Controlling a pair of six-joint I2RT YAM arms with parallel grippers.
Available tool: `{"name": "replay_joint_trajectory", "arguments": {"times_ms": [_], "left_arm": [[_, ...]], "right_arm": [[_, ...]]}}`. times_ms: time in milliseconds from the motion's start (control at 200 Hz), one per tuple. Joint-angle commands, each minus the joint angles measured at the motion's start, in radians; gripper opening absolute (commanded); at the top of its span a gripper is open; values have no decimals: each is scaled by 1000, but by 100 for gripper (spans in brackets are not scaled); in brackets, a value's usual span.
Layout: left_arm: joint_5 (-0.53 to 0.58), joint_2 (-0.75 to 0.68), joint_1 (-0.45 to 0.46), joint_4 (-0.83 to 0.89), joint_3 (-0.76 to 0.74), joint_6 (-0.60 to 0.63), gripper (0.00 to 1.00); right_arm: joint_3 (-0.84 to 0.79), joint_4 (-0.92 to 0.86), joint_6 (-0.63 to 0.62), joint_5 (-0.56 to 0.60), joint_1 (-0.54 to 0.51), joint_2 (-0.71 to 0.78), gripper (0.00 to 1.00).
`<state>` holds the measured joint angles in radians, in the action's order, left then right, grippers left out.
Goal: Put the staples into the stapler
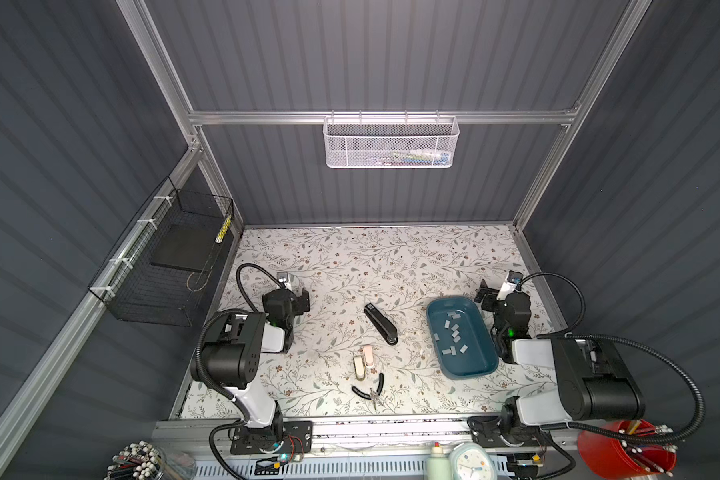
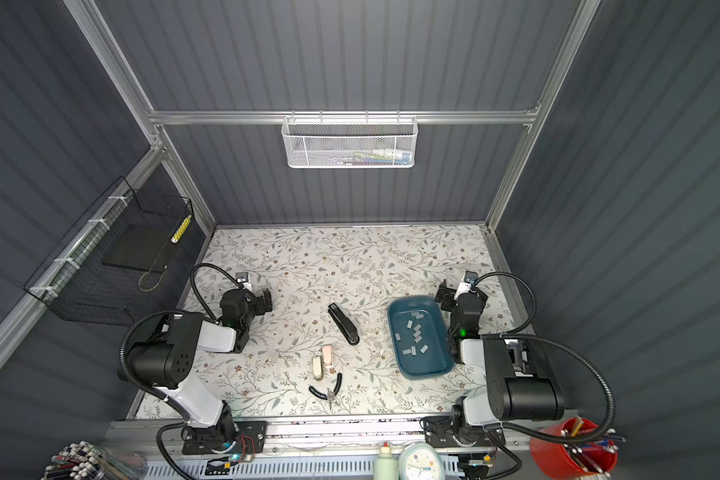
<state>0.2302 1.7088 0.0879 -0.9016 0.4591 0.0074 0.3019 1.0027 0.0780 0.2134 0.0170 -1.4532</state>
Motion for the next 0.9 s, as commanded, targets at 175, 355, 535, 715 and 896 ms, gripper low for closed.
{"name": "replay_joint_trajectory", "arguments": {"times_ms": [175,355,535,715,896], "left_arm": [[-11,7,-7,-3,16,11,100],[-15,5,-6,-12,10,11,100],[-14,0,-7,-23,3,12,100],[-16,0,-7,-26,1,13,100],[-15,2,-7,-22,4,13,100]], "right_arm": [[-1,28,-3,12,-3,-9,99],[-1,28,-3,12,-3,-10,99],[-1,28,-3,11,-3,-10,99],[-1,28,-3,12,-4,-9,99],[-1,28,-3,12,-3,-9,99]]}}
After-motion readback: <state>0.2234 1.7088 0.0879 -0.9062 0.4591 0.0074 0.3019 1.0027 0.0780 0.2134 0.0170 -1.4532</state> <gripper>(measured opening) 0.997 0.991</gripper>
